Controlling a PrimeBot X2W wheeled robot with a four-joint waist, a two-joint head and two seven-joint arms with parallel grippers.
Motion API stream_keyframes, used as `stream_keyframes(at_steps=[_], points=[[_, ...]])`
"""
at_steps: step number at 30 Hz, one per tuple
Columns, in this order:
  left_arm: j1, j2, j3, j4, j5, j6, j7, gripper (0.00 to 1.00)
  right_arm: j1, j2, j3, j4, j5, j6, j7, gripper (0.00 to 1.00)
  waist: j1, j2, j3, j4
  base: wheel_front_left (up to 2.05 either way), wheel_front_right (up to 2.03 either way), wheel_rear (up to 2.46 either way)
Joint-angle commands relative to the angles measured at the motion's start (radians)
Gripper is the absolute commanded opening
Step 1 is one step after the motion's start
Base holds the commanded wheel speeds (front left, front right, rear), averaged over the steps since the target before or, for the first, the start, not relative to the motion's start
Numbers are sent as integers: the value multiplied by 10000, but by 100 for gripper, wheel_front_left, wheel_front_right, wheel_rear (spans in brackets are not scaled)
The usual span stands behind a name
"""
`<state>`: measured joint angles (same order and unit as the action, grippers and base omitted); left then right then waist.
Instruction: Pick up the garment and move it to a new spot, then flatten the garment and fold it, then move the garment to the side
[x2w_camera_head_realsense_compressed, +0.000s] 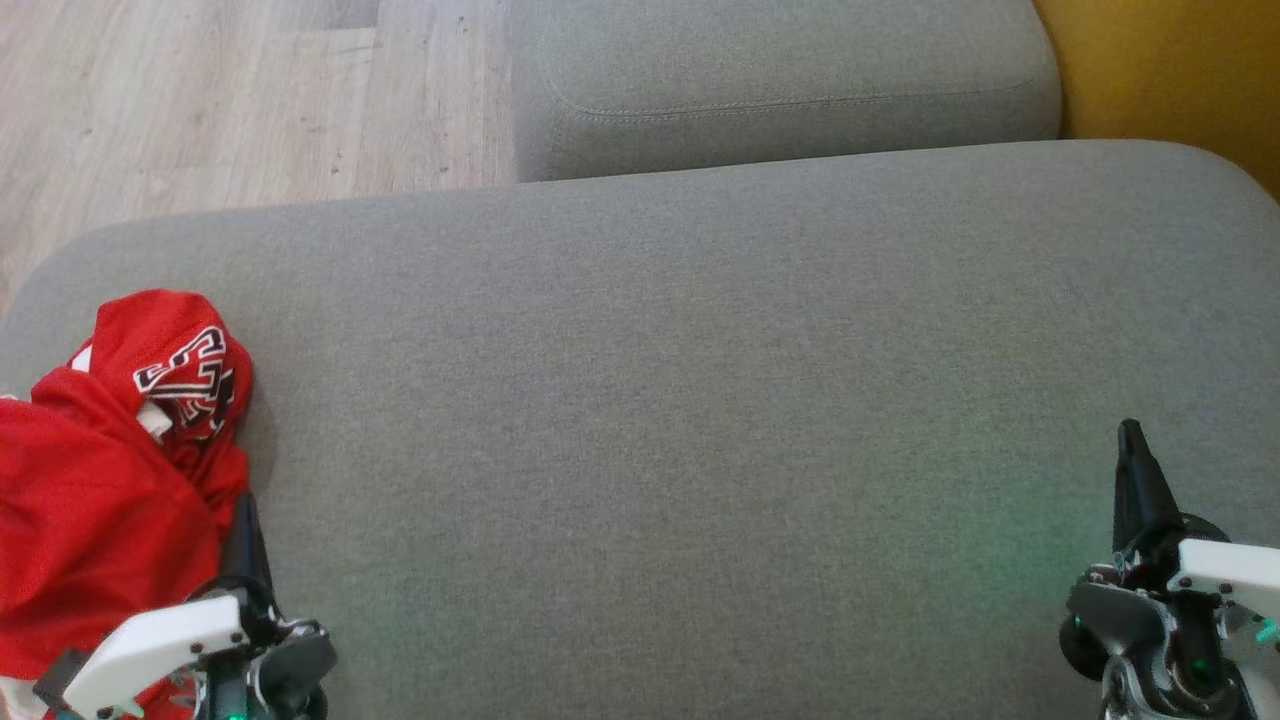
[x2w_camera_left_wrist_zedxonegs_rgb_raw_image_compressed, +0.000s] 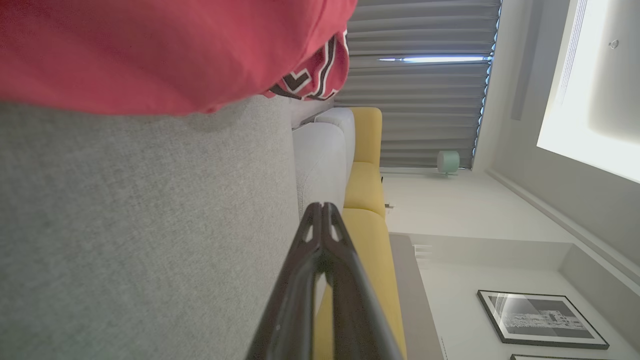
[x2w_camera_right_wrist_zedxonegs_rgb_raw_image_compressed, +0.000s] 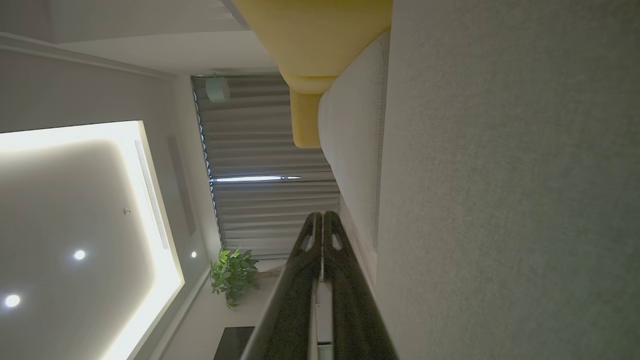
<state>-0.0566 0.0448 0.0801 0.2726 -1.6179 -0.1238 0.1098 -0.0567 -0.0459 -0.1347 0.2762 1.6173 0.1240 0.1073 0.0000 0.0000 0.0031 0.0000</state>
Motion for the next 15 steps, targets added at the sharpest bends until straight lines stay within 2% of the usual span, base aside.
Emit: stream_keyframes(at_steps=[1, 2, 3, 4, 15], points=[[6, -4, -8, 30, -2, 8, -2, 100, 4, 2, 7, 30, 3, -2, -1, 100, 0, 0, 0, 0, 0, 0, 0], [40, -4, -25, 152, 1, 8, -6, 100, 42, 6, 18, 150, 3, -6, -2, 100, 0, 0, 0, 0, 0, 0, 0], [111, -15, -35, 298, 0, 8, -10, 0, 127, 19, 24, 294, 3, -11, -4, 0, 0, 0, 0, 0, 0, 0, 0], [220, -27, -47, 459, 0, 8, -11, 100, 243, 32, 30, 461, 3, -11, -5, 100, 0, 0, 0, 0, 0, 0, 0], [382, -31, -189, 343, 566, 23, -288, 100, 377, 35, 364, 472, -292, -5, -283, 100, 0, 0, -133, -3, 0, 0, 0]])
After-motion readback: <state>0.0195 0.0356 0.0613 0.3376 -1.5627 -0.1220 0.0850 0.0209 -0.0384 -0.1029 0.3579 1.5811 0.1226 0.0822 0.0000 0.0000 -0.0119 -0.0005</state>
